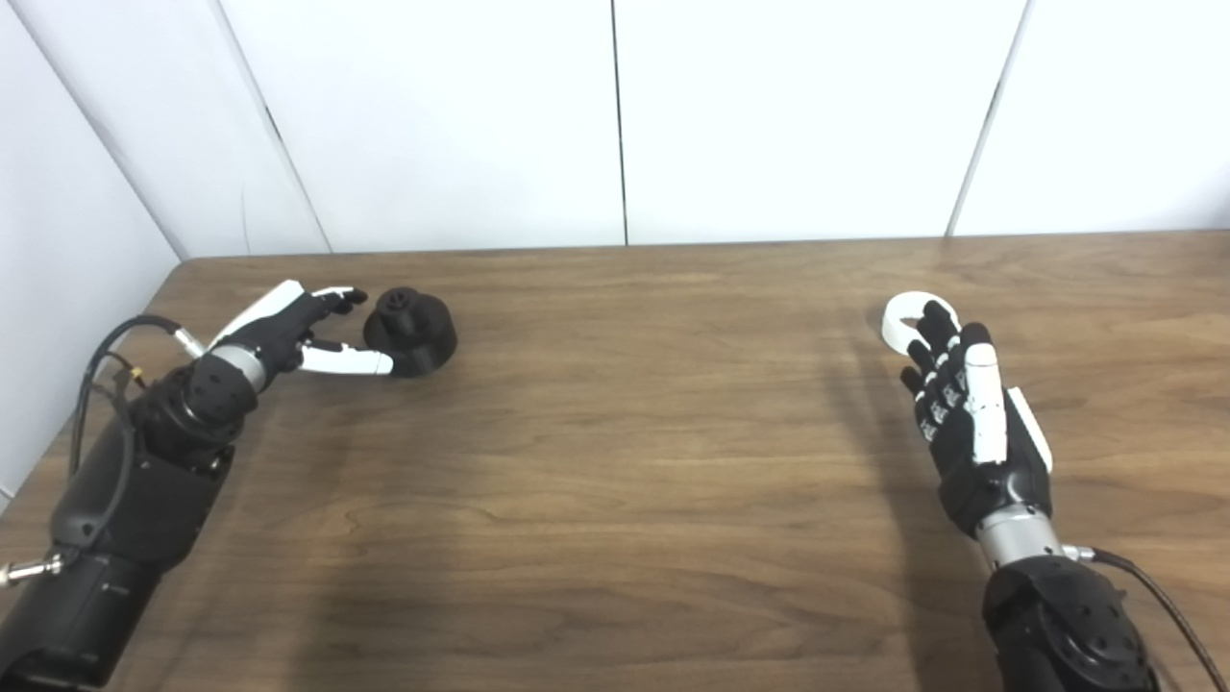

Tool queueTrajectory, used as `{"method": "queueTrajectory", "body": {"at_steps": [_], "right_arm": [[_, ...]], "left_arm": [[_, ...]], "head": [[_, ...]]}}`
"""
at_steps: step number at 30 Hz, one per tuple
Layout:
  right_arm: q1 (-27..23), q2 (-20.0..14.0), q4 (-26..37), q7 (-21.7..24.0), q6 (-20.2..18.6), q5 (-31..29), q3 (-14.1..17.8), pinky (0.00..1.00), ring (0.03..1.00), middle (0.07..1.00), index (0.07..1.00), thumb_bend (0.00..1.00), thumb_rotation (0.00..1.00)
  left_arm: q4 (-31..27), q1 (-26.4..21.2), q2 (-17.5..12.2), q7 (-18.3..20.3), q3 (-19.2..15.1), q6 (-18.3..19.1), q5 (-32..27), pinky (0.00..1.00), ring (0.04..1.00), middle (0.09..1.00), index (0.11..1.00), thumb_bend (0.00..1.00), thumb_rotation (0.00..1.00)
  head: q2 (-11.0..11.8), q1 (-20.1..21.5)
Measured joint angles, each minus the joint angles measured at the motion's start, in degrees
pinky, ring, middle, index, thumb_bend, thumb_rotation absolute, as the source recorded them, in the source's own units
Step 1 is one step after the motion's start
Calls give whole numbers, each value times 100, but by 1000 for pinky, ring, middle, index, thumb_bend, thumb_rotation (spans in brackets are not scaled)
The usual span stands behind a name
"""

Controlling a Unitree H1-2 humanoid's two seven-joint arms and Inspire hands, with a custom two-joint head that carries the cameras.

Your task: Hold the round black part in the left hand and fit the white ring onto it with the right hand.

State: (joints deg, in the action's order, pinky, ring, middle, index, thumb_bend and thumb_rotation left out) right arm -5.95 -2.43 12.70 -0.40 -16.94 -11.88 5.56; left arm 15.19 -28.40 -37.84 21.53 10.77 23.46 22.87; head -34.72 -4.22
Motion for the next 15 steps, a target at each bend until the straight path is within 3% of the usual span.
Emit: {"method": "queueTrajectory", "body": {"at_steps": [15], "right_arm": [[6, 0, 0, -2, 31, 15, 12, 1000, 1000, 988, 961, 456, 1000]], "left_arm": [[335, -150, 64, -34, 214, -140, 201, 855, 977, 958, 934, 1000, 444]], "head": [[35, 44]]}}
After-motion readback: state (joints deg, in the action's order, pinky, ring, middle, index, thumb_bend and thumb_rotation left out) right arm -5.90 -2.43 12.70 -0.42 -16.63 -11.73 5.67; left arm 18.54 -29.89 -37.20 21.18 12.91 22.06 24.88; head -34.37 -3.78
